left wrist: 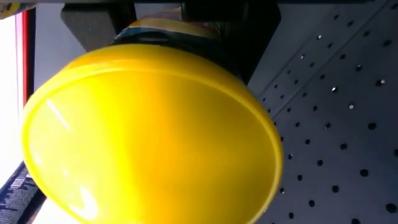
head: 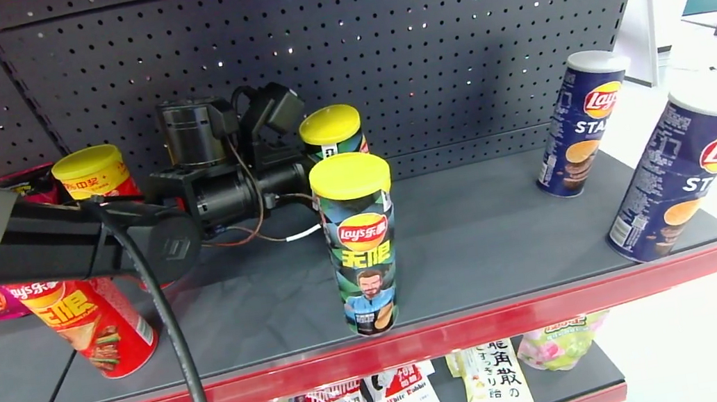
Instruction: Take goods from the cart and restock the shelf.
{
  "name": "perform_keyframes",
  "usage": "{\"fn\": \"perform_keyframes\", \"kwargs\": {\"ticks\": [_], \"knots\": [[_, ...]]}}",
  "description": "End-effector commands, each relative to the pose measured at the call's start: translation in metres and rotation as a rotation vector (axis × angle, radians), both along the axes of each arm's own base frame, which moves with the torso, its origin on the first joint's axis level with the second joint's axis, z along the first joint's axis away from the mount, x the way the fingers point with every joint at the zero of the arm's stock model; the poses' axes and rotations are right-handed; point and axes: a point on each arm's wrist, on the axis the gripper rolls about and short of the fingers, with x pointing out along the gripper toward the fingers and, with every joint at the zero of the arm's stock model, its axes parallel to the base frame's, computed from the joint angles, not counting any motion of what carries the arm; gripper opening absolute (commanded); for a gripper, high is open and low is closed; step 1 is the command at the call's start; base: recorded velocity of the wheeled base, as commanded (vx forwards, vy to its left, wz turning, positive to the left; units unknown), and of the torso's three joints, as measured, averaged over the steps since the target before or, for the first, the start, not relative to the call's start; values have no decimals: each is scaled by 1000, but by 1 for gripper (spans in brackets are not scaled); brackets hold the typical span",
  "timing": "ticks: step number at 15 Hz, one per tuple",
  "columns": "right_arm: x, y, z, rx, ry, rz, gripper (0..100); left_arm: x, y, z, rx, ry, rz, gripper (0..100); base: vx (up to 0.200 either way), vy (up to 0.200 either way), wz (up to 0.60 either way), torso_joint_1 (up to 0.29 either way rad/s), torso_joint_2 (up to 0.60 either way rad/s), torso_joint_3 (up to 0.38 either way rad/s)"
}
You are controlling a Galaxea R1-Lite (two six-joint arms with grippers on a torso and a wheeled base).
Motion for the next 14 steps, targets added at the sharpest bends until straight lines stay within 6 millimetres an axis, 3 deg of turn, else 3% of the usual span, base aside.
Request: {"fn": "perform_keyframes", "kwargs": {"ticks": [1,9,10,14], "knots": [[0,0,0,0,0,0,100,-1,1,1,1,-2,1,0,0,0,0,0,0,0],[0,0,0,0,0,0,100,-2,1,-3,16,2,1,0,0,0,0,0,0,0],[0,0,0,0,0,0,100,-2,1,-3,21,-4,0,100,0,0,0,0,0,0],[0,0,0,0,0,1,100,-3,2,-3,29,10,3,100,0,0,0,0,0,0]]}}
